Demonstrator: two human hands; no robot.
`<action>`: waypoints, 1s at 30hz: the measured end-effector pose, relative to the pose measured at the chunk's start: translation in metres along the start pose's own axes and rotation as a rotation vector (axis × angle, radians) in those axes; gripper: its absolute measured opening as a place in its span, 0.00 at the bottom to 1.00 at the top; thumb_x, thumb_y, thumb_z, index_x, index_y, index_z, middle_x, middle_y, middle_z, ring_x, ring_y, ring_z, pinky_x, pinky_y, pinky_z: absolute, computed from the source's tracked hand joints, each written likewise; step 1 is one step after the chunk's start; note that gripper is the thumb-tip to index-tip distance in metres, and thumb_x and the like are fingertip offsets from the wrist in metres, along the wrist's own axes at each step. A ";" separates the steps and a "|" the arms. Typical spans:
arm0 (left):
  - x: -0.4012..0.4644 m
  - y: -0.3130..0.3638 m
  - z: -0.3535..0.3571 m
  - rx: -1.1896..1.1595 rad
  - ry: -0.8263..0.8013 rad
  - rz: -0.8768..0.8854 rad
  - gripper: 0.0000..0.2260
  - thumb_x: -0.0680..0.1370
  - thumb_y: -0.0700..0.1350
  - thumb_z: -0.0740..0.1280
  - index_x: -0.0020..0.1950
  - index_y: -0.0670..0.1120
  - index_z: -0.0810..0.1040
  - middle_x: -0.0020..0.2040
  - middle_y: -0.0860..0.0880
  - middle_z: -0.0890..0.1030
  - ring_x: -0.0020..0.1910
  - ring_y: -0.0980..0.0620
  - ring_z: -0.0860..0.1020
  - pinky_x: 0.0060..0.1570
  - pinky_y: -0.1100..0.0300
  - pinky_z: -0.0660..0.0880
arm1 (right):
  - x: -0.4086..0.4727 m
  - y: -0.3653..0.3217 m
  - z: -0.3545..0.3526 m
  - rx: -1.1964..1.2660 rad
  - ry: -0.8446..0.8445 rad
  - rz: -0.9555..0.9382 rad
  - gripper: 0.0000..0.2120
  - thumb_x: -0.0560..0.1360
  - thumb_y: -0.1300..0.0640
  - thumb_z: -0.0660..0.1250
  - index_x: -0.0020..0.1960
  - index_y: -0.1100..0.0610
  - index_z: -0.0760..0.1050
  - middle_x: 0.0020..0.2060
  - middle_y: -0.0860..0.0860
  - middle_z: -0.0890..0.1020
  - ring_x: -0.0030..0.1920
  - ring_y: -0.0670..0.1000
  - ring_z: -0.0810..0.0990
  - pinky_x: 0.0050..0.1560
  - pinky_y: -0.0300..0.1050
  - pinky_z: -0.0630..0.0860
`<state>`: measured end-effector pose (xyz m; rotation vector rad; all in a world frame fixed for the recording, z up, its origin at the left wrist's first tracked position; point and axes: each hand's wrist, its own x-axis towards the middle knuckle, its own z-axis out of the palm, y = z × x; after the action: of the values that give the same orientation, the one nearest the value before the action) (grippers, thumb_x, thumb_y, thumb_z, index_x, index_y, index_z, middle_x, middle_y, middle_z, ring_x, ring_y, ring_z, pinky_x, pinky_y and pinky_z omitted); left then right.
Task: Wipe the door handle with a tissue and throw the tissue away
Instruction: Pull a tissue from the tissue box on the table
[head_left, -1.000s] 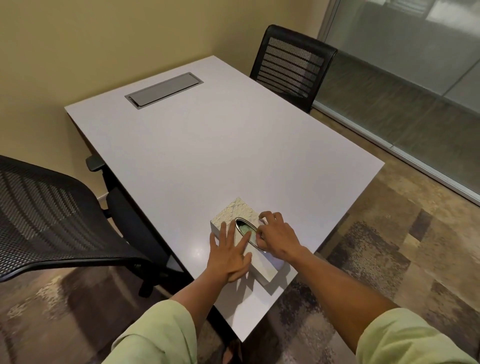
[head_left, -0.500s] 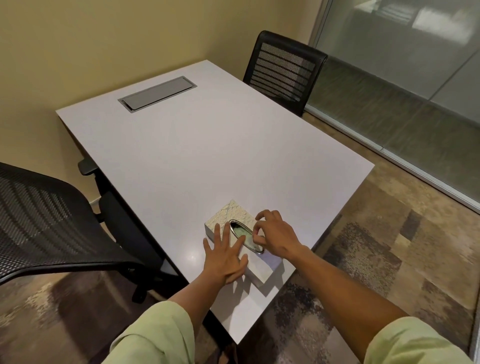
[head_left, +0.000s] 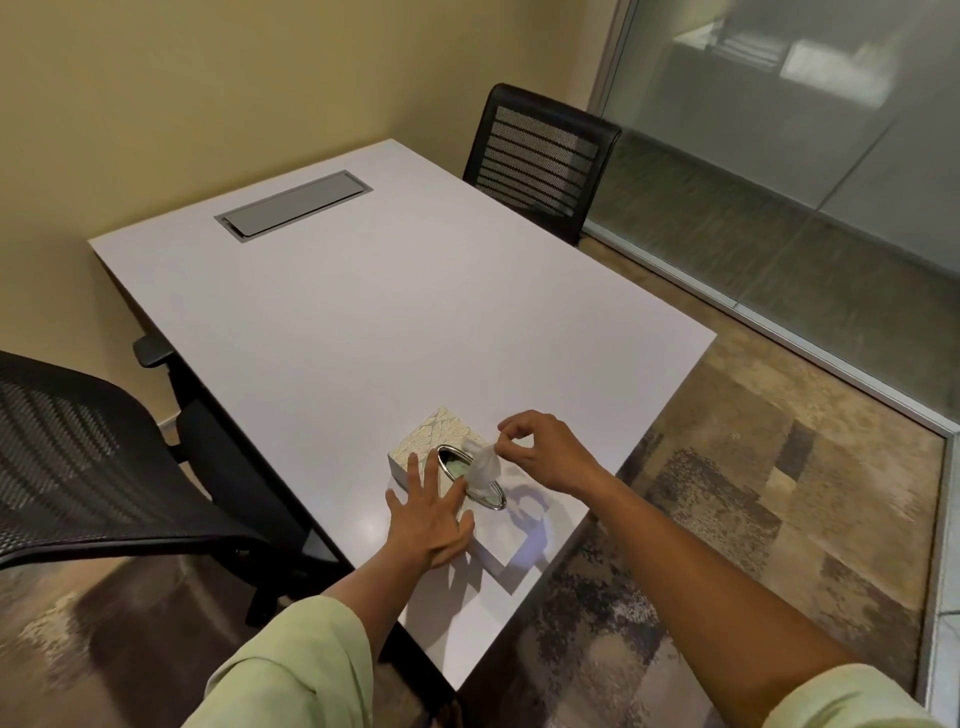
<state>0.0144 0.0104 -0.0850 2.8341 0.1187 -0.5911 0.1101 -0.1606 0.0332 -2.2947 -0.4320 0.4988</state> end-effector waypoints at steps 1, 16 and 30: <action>0.000 0.000 -0.001 0.004 -0.009 -0.002 0.29 0.80 0.64 0.46 0.81 0.60 0.47 0.81 0.43 0.33 0.78 0.37 0.31 0.73 0.28 0.47 | -0.004 -0.004 -0.005 0.061 0.013 0.010 0.04 0.76 0.53 0.70 0.45 0.53 0.81 0.56 0.47 0.82 0.54 0.46 0.79 0.54 0.42 0.75; -0.004 0.035 -0.087 -1.215 0.258 -0.065 0.17 0.78 0.47 0.58 0.61 0.43 0.81 0.58 0.44 0.83 0.56 0.45 0.81 0.58 0.50 0.77 | -0.042 -0.017 -0.043 0.600 0.054 0.187 0.09 0.78 0.59 0.65 0.49 0.63 0.82 0.45 0.58 0.87 0.46 0.53 0.86 0.52 0.51 0.83; -0.024 0.121 -0.129 -1.283 0.259 0.281 0.08 0.79 0.40 0.71 0.57 0.42 0.84 0.49 0.46 0.85 0.49 0.50 0.83 0.48 0.61 0.81 | -0.119 0.011 -0.099 0.851 0.293 0.242 0.04 0.78 0.64 0.67 0.51 0.58 0.80 0.41 0.55 0.85 0.40 0.51 0.84 0.44 0.45 0.83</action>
<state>0.0573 -0.0751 0.0662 1.6039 0.0903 -0.0050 0.0558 -0.2794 0.1167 -1.5489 0.1908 0.3550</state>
